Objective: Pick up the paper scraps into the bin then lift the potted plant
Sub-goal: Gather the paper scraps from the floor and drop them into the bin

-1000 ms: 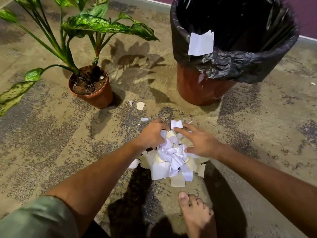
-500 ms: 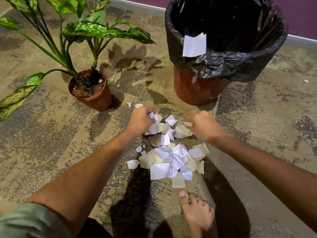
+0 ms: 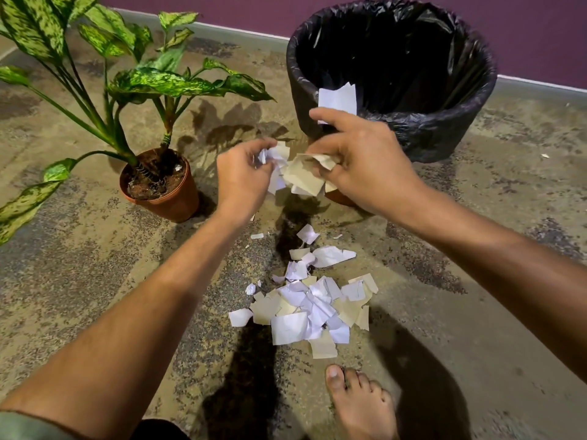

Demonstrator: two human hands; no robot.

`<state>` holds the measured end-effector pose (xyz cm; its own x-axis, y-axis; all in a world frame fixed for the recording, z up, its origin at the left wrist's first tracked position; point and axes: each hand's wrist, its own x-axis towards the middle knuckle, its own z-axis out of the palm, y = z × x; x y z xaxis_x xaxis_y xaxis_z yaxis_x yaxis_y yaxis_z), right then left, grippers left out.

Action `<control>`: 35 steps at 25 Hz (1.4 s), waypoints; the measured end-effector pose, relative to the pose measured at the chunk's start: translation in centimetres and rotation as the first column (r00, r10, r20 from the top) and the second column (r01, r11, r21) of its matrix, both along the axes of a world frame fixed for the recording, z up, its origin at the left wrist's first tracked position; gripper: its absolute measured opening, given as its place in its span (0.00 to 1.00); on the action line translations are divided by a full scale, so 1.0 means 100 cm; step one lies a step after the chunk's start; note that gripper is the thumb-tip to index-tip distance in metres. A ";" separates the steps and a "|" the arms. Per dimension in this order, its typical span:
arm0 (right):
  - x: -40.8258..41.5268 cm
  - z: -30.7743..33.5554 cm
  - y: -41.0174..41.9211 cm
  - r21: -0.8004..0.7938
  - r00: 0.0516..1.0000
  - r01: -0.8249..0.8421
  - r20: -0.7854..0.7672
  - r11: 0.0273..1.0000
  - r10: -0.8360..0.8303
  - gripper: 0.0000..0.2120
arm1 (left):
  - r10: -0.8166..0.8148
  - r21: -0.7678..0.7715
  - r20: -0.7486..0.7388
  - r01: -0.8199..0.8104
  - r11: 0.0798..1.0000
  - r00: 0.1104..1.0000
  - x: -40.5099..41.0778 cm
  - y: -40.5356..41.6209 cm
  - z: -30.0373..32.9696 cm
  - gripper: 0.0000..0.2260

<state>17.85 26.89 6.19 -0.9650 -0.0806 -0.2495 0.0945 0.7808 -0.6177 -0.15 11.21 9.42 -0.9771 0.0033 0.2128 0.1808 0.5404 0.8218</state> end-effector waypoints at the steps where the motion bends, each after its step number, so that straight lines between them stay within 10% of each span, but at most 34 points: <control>1: 0.019 -0.028 0.003 0.081 0.989 0.002 0.148 0.997 -0.014 0.49 | 0.015 0.013 -0.027 -0.015 1.000 1.000 -0.002 0.001 0.007 0.12; 4: 0.096 -0.104 0.001 -0.027 0.854 0.183 0.499 0.983 -0.145 0.19 | 0.077 0.114 -0.055 -0.070 0.991 0.996 -0.006 0.004 0.030 0.13; 7: 0.113 -0.150 0.008 0.244 0.939 0.336 -0.013 0.910 -0.343 0.09 | 0.138 0.217 -0.147 -0.104 0.971 0.979 -0.008 0.008 0.056 0.13; 12: 0.121 -0.195 0.028 0.546 0.956 0.284 -0.227 0.789 -0.186 0.09 | 0.172 0.276 -0.309 -0.085 0.957 0.935 -0.009 0.032 0.093 0.12; 15: 0.138 -0.199 0.013 0.374 0.947 0.213 -0.307 0.903 -0.096 0.11 | 0.119 0.258 -0.372 -0.020 0.966 0.921 -0.015 0.053 0.106 0.11; 21: -0.202 0.132 0.109 0.311 0.802 0.325 -0.591 0.893 -0.086 0.28 | 0.045 0.057 -0.347 -0.027 0.998 0.937 -0.048 0.085 0.117 0.09; 30: -0.199 0.159 0.087 0.003 0.679 0.404 -0.671 0.915 -0.298 0.20 | -0.257 -0.129 -0.275 0.230 0.965 0.926 -0.046 0.083 0.110 0.19; 33: -0.152 0.097 0.072 -0.005 0.535 0.426 -0.805 0.905 -0.256 0.21 | -0.258 -0.112 -0.372 0.232 0.966 0.892 -0.030 0.067 0.100 0.17; 35: -0.043 0.005 0.039 -0.078 0.673 0.485 -0.602 0.871 -0.429 0.23 | -0.243 -0.132 -0.446 0.205 0.970 0.861 -0.014 0.051 0.089 0.15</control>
<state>13.58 30.84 6.67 -0.8281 0.4033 0.3893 0.0974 0.7875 -0.6086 -1.59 16.32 18.29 -0.7421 0.2457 0.6236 0.6485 0.4983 0.5754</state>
